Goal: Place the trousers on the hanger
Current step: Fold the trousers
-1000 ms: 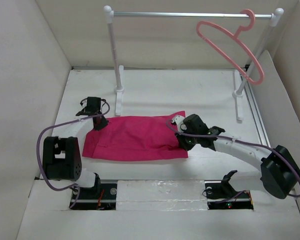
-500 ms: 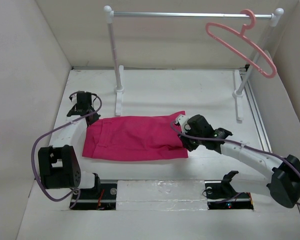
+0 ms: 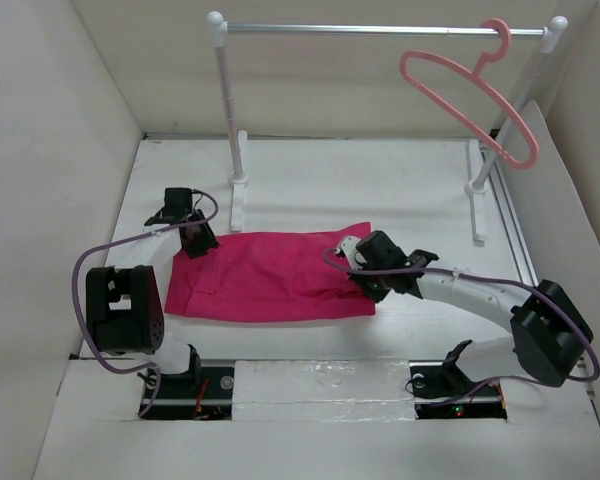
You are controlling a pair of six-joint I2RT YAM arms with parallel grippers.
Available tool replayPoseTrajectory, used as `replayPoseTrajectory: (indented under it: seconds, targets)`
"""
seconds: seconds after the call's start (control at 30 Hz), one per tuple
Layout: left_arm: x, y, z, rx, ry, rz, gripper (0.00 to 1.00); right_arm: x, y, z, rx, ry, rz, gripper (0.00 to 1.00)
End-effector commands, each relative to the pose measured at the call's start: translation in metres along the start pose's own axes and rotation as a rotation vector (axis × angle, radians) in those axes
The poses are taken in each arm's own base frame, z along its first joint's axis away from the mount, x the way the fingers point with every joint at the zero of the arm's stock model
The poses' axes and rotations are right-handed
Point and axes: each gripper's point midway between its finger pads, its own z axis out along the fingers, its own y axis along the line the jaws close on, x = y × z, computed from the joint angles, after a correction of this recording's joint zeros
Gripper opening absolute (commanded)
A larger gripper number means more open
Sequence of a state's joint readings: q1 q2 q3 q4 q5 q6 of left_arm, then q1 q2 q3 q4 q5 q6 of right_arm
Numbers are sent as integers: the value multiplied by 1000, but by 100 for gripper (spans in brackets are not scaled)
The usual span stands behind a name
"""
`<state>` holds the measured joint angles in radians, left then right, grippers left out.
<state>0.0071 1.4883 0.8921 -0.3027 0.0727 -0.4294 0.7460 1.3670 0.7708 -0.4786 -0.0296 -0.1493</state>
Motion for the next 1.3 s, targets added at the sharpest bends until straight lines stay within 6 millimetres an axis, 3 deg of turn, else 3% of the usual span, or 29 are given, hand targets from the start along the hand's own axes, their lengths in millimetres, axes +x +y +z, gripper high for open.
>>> replayPoseTrajectory:
  seconds: [0.0,0.03,0.1,0.33,0.6,0.67,0.73,0.8,0.83,0.9,0.97,1.0,1.03,1.07,1.1,1.13,1.17,1.23,1.27]
  targets:
    - [-4,-16,2,78,-9,23,29,-43,-16,-25,105,-156,21,13]
    - [-3,-16,3,80,-8,15,15,-42,-18,-28,118,-159,28,10]
    - [-5,-18,4,85,-15,9,0,-39,-19,-35,128,-174,42,3]
    - [-28,-1,-2,-9,-106,-17,0,-8,-6,-31,85,-137,63,0]
    - [-49,24,-2,-175,-181,-47,0,41,14,-5,23,-23,152,0]
    - [-51,23,-8,-175,-187,-52,0,41,14,-3,22,-22,166,0]
    - [-61,16,-20,-147,-219,-55,0,34,14,-5,22,-32,167,23]
    - [-74,-10,-49,-99,-301,0,0,33,13,-13,22,-22,154,49]
    - [-77,-21,-60,-81,-322,43,2,18,12,-25,23,-66,147,55]
    - [-79,-48,-88,-22,-348,99,6,14,17,-42,-6,-71,132,63]
    - [-50,-87,-101,65,-310,190,7,-2,15,-64,0,-132,131,63]
    - [-32,-104,-103,126,-273,216,7,-9,15,-69,-4,-163,130,57]
    - [-2,-131,-109,203,-232,277,7,-16,16,-72,-17,-197,93,51]
    - [21,-144,-107,256,-197,260,7,-29,16,-71,-46,-250,94,31]
    - [81,-178,-109,412,-68,255,7,-49,22,-60,-125,-324,95,3]
    - [82,-179,-109,414,-66,255,7,-49,22,-60,-126,-325,95,3]
    - [109,-204,-117,528,-22,269,7,-59,23,-50,-156,-346,101,0]
    - [165,-204,-92,569,115,230,6,-63,20,-20,-173,-364,141,0]
    - [165,-205,-92,567,118,214,6,-54,21,-16,-175,-344,144,0]
